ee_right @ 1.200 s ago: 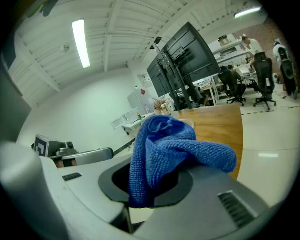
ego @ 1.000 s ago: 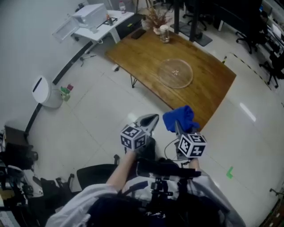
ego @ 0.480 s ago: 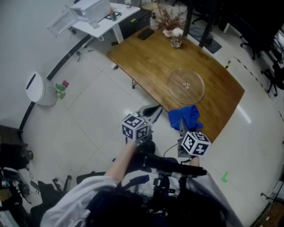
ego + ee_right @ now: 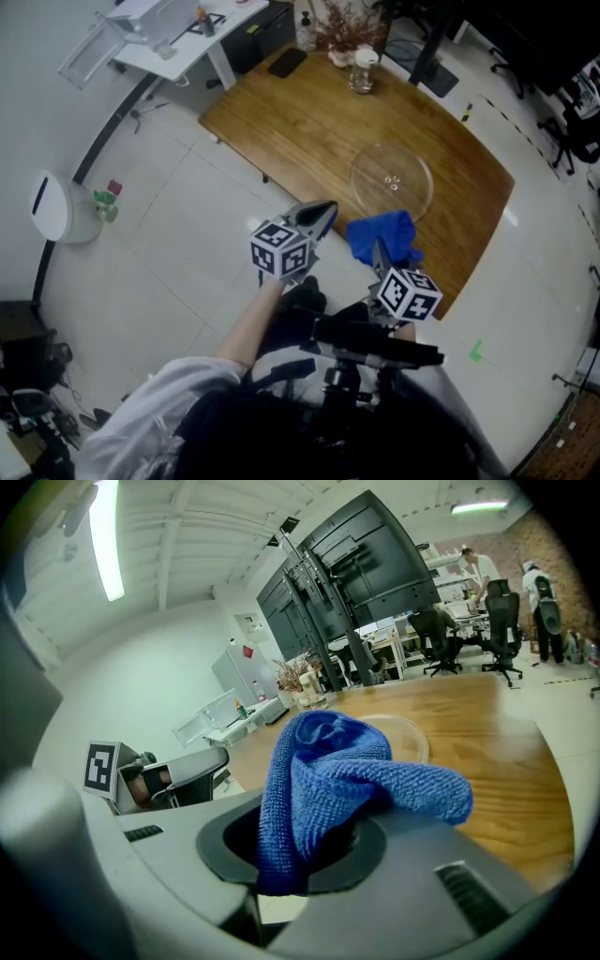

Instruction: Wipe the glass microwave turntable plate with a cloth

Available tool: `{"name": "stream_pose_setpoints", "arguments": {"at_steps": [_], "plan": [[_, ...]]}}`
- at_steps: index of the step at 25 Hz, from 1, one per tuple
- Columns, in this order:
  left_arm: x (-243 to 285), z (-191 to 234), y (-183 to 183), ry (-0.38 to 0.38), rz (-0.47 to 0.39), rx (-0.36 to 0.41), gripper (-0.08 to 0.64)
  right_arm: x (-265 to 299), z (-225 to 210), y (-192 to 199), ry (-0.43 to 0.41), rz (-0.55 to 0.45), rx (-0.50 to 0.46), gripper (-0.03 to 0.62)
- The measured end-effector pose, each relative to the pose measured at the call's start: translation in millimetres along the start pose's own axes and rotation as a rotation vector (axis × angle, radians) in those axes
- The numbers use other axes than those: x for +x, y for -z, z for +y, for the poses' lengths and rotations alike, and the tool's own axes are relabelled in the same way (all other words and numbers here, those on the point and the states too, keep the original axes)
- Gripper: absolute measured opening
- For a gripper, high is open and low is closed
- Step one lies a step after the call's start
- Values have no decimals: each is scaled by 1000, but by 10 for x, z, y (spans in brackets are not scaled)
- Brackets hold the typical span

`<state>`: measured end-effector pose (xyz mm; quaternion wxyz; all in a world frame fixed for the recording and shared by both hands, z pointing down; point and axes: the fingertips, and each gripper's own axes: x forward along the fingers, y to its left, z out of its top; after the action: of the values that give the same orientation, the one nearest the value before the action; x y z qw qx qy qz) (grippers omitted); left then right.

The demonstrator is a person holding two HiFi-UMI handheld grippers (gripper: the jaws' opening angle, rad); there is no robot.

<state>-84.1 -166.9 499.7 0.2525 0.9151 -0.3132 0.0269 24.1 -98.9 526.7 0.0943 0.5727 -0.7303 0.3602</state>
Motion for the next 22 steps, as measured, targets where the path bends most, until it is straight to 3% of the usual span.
{"name": "stream_pose_setpoints", "arguments": {"at_steps": [10, 18, 22], "plan": [[636, -50, 81, 51, 50, -34, 0, 50, -582, -301, 68, -1, 36, 78], [909, 223, -276, -69, -32, -57, 0, 486, -883, -900, 6, 23, -59, 78], [939, 267, -254, -117, -12, -61, 0, 802, -1001, -1268, -10, 15, -102, 78]]}}
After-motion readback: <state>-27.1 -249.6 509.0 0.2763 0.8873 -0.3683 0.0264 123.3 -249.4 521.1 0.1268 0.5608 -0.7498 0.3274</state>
